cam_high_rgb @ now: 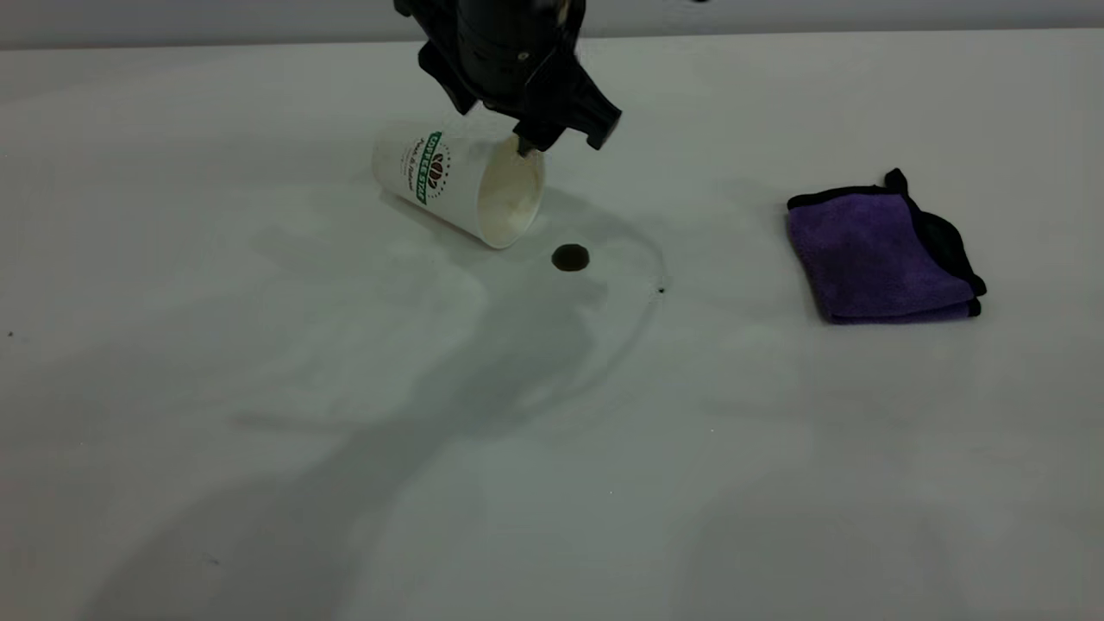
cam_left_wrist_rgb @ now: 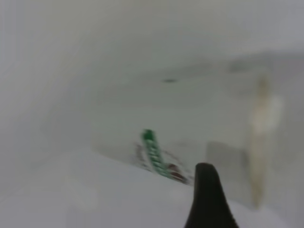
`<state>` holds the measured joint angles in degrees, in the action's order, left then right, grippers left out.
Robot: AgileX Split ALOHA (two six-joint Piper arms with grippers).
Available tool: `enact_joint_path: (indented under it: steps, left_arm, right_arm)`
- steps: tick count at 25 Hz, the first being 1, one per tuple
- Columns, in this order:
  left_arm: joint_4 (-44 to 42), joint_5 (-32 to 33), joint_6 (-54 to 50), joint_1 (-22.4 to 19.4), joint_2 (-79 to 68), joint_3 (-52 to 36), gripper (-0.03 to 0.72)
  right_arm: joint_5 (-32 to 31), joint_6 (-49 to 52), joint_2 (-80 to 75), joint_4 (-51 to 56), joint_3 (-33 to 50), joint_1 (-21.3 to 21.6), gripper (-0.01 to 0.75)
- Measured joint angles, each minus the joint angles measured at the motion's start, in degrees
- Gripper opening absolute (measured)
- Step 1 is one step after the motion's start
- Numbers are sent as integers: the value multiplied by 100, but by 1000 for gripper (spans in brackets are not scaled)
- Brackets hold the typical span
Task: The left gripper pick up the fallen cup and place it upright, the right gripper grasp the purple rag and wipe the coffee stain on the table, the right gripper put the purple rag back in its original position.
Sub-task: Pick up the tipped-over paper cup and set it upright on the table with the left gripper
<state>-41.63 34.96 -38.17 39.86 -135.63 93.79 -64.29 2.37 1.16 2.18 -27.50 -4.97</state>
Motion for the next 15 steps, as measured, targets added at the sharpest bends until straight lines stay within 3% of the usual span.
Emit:
enact_joint_path:
  steps: [4,15]
  left_arm:
    - [-622,-14,-645,0,-135,5,536]
    - [-729,-131,-775,0,-312,11,536]
  right_arm:
    - [0,0,0,0,0,0,520]
    - [0,0,0,0,0,0,520]
